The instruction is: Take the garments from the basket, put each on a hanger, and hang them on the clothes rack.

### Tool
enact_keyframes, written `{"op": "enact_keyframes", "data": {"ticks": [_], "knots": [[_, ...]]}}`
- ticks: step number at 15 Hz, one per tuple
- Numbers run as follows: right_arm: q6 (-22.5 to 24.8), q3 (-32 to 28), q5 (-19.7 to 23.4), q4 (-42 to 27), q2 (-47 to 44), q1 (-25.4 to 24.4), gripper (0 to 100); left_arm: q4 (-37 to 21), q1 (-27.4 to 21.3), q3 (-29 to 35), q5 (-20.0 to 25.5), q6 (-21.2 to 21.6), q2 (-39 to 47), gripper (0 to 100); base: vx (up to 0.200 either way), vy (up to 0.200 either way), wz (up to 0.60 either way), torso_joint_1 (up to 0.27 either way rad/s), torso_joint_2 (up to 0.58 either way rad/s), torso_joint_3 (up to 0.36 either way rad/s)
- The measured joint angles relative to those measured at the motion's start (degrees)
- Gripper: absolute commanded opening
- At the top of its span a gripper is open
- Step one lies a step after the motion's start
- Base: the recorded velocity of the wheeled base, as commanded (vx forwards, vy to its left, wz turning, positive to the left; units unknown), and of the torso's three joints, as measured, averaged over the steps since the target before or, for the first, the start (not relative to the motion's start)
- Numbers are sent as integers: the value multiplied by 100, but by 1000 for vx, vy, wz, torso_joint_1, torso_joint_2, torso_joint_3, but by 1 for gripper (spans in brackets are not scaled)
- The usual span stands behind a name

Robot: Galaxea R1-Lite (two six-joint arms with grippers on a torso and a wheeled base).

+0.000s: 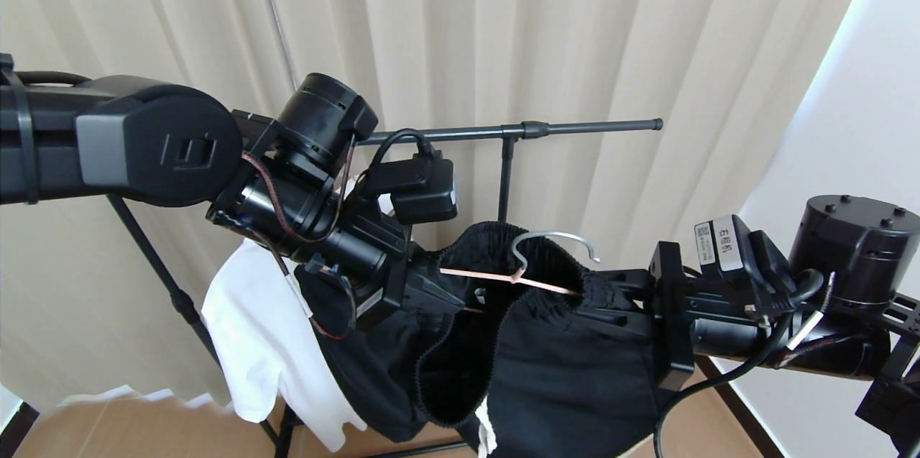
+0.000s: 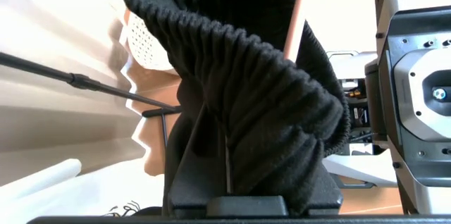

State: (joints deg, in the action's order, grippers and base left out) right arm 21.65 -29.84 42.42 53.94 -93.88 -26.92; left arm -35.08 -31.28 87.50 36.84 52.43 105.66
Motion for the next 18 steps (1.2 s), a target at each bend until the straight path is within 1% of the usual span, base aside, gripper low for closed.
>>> {"op": "enact_keyframes", "data": {"ticks": [5,8,11,15,18], "knots": [[-1,-39,11,16,9,79,100,5,124,-11,0,-112,-150,0,0,0,0,0,0,0],[-22,-77,60,22,52,228,100,6,323,-10,-9,-126,-262,0,0,0,0,0,0,0],[-37,-83,68,22,107,265,100,11,563,6,-6,-150,-362,0,0,0,0,0,0,0],[-134,-122,126,24,116,330,100,9,805,9,-6,-440,-583,0,0,0,0,0,0,0],[-171,-227,150,22,46,517,100,9,990,-35,-2,-491,-780,0,0,0,0,0,0,0]]}}
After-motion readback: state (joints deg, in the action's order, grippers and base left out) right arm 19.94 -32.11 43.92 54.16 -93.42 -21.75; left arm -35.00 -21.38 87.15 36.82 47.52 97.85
